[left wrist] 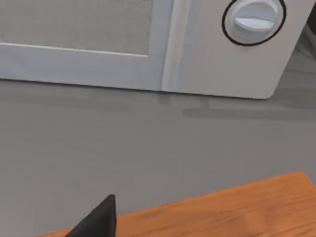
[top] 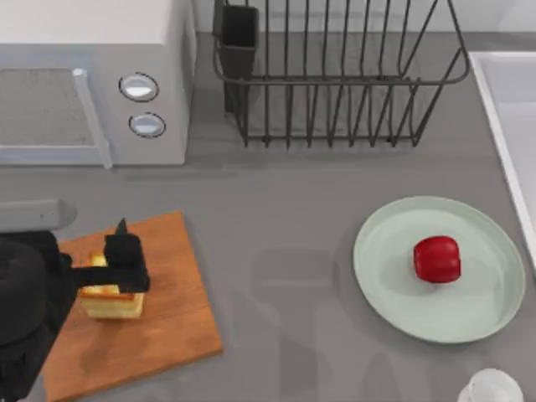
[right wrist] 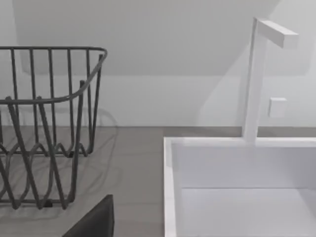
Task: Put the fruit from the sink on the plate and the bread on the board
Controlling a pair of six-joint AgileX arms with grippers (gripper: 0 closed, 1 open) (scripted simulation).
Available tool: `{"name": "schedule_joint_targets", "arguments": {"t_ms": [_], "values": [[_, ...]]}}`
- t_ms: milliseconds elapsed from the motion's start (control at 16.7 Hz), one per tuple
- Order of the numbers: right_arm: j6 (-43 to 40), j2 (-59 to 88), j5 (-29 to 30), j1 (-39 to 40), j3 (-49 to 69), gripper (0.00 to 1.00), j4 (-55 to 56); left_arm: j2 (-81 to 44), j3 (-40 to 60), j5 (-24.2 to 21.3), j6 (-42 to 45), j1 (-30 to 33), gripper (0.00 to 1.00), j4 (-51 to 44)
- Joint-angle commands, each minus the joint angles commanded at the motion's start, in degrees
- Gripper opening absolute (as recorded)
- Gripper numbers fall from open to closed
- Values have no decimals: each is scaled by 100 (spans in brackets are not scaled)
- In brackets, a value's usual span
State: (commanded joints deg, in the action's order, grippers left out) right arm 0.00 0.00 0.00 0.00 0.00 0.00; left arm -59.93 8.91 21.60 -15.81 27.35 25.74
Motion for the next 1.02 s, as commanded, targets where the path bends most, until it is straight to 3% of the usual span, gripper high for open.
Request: {"name": "schedule_joint_targets", "arguments": {"t_ms": [600, 1020], "values": [[0, 0, 0, 0, 0, 100, 0, 4078, -743, -1415, 1052, -1742, 100, -1733], [0, 0, 0, 0, 0, 100, 0, 5866, -889, -2115, 1548, -2667, 100, -2527]]}}
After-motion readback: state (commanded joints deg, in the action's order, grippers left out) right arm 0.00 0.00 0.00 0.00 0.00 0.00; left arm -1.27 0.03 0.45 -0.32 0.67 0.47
